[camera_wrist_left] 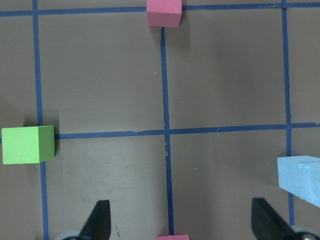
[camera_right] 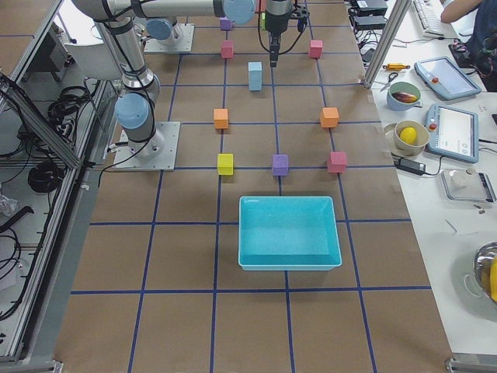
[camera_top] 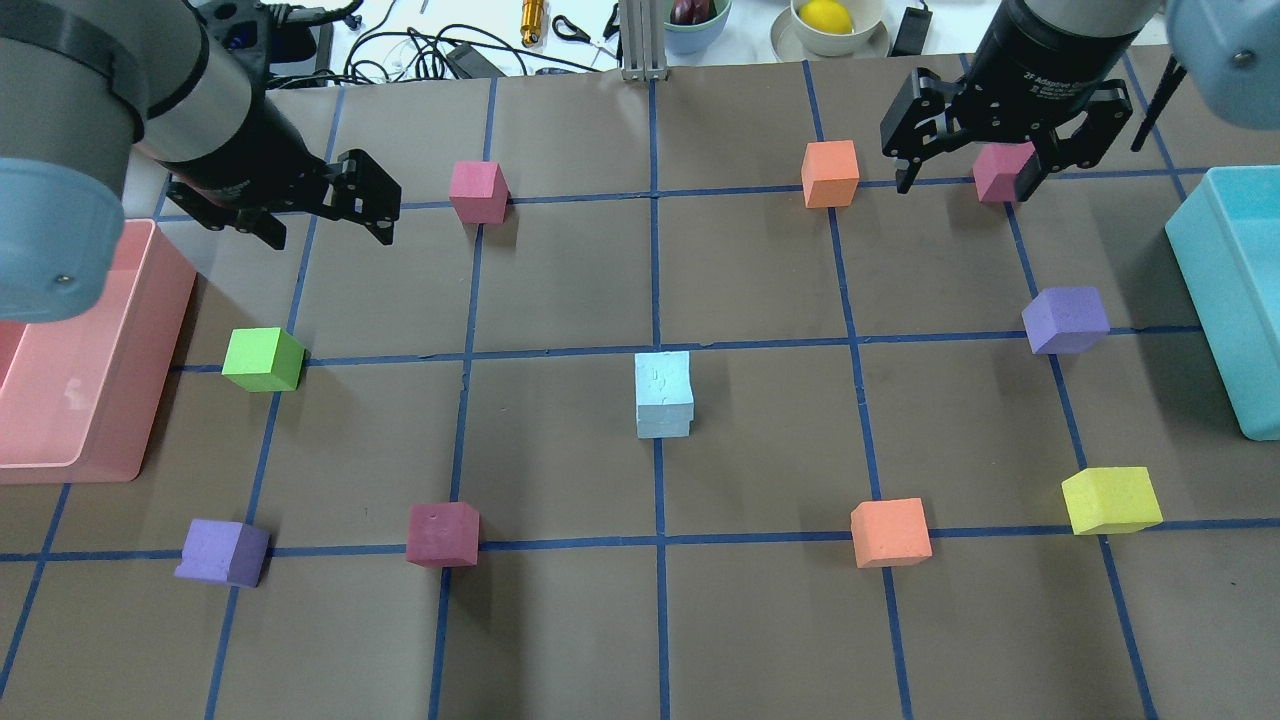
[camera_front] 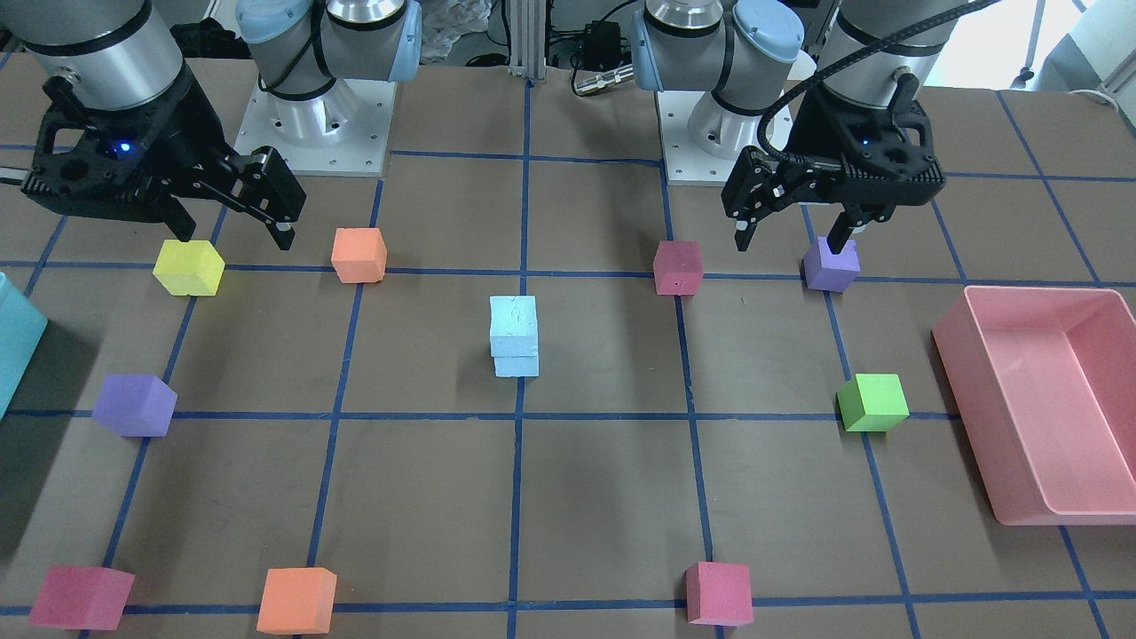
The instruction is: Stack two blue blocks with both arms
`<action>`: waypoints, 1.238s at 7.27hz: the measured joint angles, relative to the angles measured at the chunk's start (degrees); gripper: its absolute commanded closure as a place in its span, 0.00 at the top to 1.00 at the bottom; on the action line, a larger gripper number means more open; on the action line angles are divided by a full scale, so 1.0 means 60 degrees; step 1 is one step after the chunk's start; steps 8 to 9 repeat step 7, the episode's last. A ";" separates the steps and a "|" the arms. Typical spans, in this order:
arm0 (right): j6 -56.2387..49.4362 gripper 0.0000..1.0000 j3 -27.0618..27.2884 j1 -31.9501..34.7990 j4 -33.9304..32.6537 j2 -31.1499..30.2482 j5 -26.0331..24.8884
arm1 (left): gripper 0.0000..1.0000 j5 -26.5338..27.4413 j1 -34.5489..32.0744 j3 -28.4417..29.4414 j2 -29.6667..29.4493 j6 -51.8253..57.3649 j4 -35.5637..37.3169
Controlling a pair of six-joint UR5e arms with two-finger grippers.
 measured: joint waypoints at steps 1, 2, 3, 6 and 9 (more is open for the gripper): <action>0.0009 1.00 0.0000 0.0000 0.0006 -0.0002 -0.0002 | 1.00 0.0082 -0.0065 0.0264 -0.0020 -0.0291 -0.0479; 0.0022 1.00 0.0001 -0.0005 0.0019 -0.0003 0.0003 | 1.00 0.0132 -0.0195 0.0407 -0.0004 -0.0475 -0.0697; 0.0059 1.00 0.0002 -0.0005 0.0048 -0.0003 0.0002 | 1.00 0.0158 -0.0300 0.0466 0.0006 -0.0557 -0.0790; 0.0111 1.00 0.0002 -0.0004 0.0114 -0.0020 -0.0001 | 1.00 0.0169 -0.0409 0.0447 -0.0011 -0.0603 -0.0975; 0.0083 1.00 0.0002 -0.0004 0.0100 -0.0026 -0.0001 | 1.00 0.0164 -0.0414 0.0435 -0.0018 -0.0604 -0.0994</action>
